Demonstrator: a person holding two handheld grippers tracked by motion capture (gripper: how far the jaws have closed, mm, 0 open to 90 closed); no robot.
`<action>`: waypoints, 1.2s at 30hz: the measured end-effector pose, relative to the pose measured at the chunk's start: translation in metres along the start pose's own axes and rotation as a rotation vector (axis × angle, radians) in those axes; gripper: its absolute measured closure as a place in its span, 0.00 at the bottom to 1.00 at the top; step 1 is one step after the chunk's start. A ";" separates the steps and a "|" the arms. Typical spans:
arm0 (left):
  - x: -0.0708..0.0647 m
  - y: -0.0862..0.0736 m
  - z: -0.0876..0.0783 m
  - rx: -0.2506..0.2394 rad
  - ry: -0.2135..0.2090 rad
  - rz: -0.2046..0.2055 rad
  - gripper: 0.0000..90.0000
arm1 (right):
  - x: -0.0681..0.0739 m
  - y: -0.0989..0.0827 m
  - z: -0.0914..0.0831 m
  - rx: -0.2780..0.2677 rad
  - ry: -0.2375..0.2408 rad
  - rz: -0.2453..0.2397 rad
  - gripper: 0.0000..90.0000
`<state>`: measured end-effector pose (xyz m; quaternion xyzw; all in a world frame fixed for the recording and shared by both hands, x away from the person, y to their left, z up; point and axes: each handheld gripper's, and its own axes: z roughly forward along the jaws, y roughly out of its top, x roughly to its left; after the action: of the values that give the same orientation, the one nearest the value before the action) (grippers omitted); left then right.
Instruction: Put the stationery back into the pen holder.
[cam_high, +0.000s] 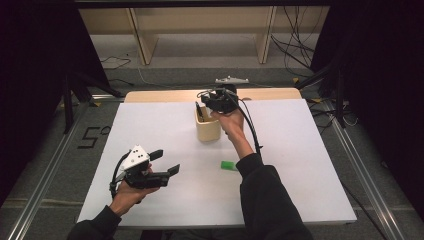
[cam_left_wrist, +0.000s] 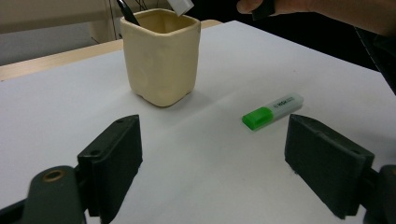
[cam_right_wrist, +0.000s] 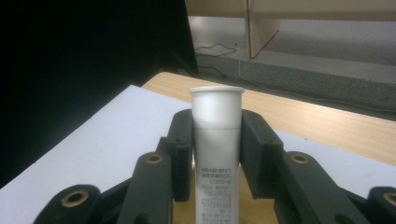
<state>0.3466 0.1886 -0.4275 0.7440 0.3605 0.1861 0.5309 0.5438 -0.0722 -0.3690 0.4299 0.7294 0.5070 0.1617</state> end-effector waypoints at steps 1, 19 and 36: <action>0.000 0.000 0.000 0.003 -0.001 0.003 0.21 | 0.000 0.000 0.000 0.001 -0.002 0.001 0.75; 0.000 0.000 0.000 0.004 -0.003 0.004 0.21 | -0.002 -0.004 0.009 0.012 -0.025 0.003 0.75; 0.000 0.000 0.000 0.004 -0.001 0.005 0.21 | -0.002 -0.011 0.017 0.040 -0.043 -0.010 0.75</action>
<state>0.3466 0.1887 -0.4273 0.7462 0.3585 0.1863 0.5290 0.5517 -0.0644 -0.3863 0.4402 0.7380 0.4820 0.1711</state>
